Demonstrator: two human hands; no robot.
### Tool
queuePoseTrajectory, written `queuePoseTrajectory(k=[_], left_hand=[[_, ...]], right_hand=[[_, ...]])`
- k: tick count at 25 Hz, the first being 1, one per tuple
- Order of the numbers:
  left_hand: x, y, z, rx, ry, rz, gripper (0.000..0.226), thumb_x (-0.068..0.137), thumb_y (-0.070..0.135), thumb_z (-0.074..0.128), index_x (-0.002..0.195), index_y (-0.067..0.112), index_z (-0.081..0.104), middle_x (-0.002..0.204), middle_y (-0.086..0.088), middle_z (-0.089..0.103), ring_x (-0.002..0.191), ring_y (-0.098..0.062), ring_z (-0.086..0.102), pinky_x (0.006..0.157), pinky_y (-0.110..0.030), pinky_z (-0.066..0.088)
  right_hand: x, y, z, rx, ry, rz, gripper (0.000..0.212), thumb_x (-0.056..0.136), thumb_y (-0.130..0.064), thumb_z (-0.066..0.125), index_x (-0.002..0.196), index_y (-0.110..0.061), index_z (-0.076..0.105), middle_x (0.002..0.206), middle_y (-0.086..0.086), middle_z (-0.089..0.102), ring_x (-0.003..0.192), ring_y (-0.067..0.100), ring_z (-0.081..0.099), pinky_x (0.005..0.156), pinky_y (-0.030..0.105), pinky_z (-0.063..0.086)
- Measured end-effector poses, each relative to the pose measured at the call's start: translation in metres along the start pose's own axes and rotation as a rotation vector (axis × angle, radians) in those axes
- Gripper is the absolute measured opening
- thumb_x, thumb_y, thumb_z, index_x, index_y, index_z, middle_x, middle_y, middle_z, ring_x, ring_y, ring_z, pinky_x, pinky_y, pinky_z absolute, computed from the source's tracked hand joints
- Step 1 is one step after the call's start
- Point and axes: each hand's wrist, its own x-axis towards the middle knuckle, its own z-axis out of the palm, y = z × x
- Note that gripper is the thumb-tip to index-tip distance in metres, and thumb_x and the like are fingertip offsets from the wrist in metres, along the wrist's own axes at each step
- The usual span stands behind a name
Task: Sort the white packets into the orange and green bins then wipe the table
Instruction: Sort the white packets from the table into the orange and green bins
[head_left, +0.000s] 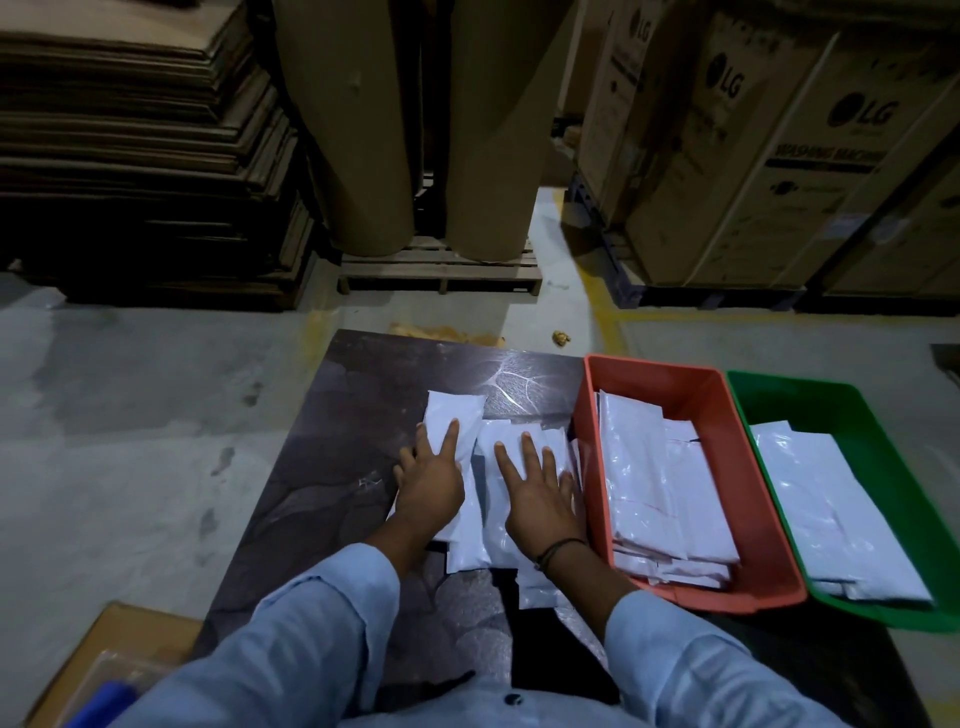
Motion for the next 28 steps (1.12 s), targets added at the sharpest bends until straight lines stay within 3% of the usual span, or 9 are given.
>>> queuePoseTrajectory(k=[3, 8, 14, 17, 22, 28], left_hand=[[0.000, 0.006, -0.018, -0.075, 0.028, -0.021, 0.062, 0.107, 0.034, 0.036, 0.159, 0.041, 0.002, 0.167, -0.012, 0.001, 0.141, -0.039, 0.026, 0.117, -0.052, 0.024], [-0.001, 0.035, -0.049, -0.177, 0.086, 0.017, 0.061, 0.107, 0.031, 0.037, 0.159, 0.041, 0.005, 0.167, -0.011, -0.001, 0.142, -0.041, 0.022, 0.118, -0.053, 0.021], [-0.010, 0.101, -0.065, -0.275, 0.128, 0.114, 0.061, 0.106, 0.032, 0.038, 0.158, 0.040, 0.009, 0.166, -0.012, 0.008, 0.138, -0.039, 0.025, 0.116, -0.052, 0.025], [-0.023, 0.148, -0.060, -0.280, 0.110, 0.198, 0.062, 0.105, 0.033, 0.039, 0.159, 0.038, 0.008, 0.165, -0.013, 0.010, 0.137, -0.040, 0.027, 0.116, -0.051, 0.026], [-0.047, 0.229, -0.039, -0.265, 0.070, 0.331, 0.063, 0.104, 0.034, 0.039, 0.159, 0.038, 0.008, 0.166, -0.012, 0.010, 0.140, -0.040, 0.025, 0.115, -0.053, 0.027], [-0.074, 0.315, -0.001, -0.227, -0.007, 0.320, 0.063, 0.104, 0.034, 0.040, 0.159, 0.035, 0.009, 0.166, -0.017, 0.008, 0.138, -0.043, 0.026, 0.113, -0.052, 0.027]], right_hand=[[0.002, -0.001, -0.015, 0.079, 0.080, -0.042, 0.088, 0.092, -0.002, 0.043, 0.157, -0.036, -0.004, 0.165, 0.004, -0.018, 0.152, 0.034, -0.013, 0.121, 0.053, 0.013], [0.005, 0.006, -0.044, 0.183, 0.254, -0.093, 0.094, 0.086, 0.010, 0.046, 0.158, -0.033, 0.003, 0.167, 0.006, -0.011, 0.153, 0.035, -0.006, 0.119, 0.053, 0.019], [-0.008, 0.045, -0.082, 0.269, 0.505, -0.069, 0.083, 0.088, 0.011, 0.043, 0.158, -0.028, 0.020, 0.167, 0.008, 0.006, 0.153, 0.034, 0.006, 0.119, 0.050, 0.026], [-0.025, 0.091, -0.093, 0.265, 0.609, -0.001, 0.082, 0.085, 0.014, 0.043, 0.157, -0.023, 0.026, 0.165, 0.014, 0.012, 0.151, 0.039, 0.012, 0.116, 0.050, 0.029], [-0.064, 0.200, -0.091, 0.190, 0.638, 0.136, 0.082, 0.083, 0.011, 0.049, 0.156, -0.020, 0.028, 0.163, 0.020, 0.015, 0.149, 0.043, 0.018, 0.116, 0.054, 0.030], [-0.099, 0.328, -0.091, 0.131, 0.589, 0.262, 0.081, 0.083, 0.007, 0.053, 0.156, -0.020, 0.029, 0.162, 0.023, 0.019, 0.146, 0.048, 0.022, 0.107, 0.059, 0.039]])
